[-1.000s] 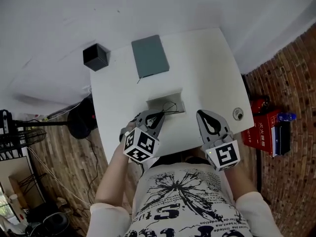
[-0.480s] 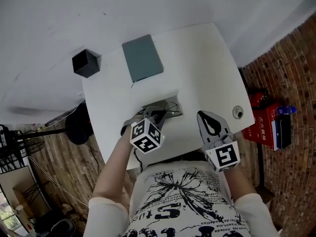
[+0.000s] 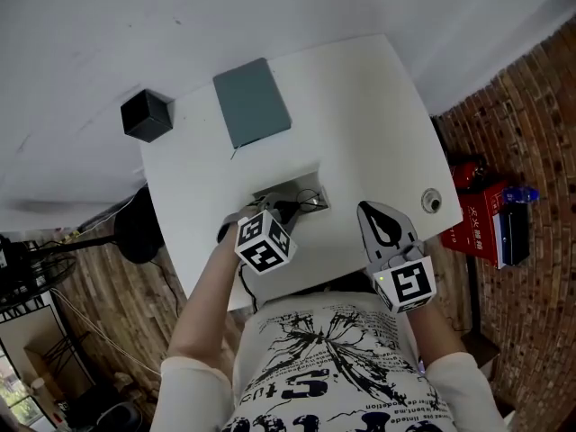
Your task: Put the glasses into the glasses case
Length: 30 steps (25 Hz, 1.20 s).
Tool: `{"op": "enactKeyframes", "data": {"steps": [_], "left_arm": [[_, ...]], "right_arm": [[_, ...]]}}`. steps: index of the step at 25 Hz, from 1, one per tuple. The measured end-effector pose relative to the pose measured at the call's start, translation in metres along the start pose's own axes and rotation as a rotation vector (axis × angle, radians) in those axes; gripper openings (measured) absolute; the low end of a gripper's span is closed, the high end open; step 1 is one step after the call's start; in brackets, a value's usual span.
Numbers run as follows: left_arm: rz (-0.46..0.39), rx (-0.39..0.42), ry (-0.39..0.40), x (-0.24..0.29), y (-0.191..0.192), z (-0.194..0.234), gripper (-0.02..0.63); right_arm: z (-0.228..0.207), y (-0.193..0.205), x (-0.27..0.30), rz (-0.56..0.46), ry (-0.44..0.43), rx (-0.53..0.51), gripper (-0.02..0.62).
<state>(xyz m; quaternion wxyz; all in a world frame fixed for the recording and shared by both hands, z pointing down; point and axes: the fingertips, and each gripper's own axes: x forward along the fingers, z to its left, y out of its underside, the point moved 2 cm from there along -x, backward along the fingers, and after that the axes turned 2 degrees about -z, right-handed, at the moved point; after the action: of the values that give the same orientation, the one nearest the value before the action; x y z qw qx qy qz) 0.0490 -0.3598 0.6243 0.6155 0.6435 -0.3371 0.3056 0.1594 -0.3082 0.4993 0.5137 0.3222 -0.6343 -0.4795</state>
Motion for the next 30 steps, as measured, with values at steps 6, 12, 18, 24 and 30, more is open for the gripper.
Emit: {"op": "enactKeyframes", "data": {"steps": [6, 12, 18, 24, 30], "left_arm": [[0.007, -0.018, 0.027, 0.007, 0.006, -0.002, 0.023], [0.014, -0.008, 0.017, 0.006, 0.009, 0.000, 0.064], [-0.056, -0.054, -0.023, -0.017, 0.001, 0.001, 0.160], [-0.187, -0.134, -0.142, -0.061, -0.012, 0.003, 0.152], [-0.345, -0.293, -0.318, -0.120, -0.023, 0.018, 0.091]], "right_arm": [[0.000, 0.002, 0.002, 0.011, -0.009, -0.006, 0.015], [0.003, 0.000, 0.006, 0.020, -0.010, -0.008, 0.015], [0.011, -0.009, 0.004, 0.012, -0.031, -0.046, 0.015], [0.020, -0.032, 0.001, -0.030, -0.052, -0.094, 0.015], [0.039, -0.051, 0.001, -0.089, -0.119, -0.114, 0.015]]}}
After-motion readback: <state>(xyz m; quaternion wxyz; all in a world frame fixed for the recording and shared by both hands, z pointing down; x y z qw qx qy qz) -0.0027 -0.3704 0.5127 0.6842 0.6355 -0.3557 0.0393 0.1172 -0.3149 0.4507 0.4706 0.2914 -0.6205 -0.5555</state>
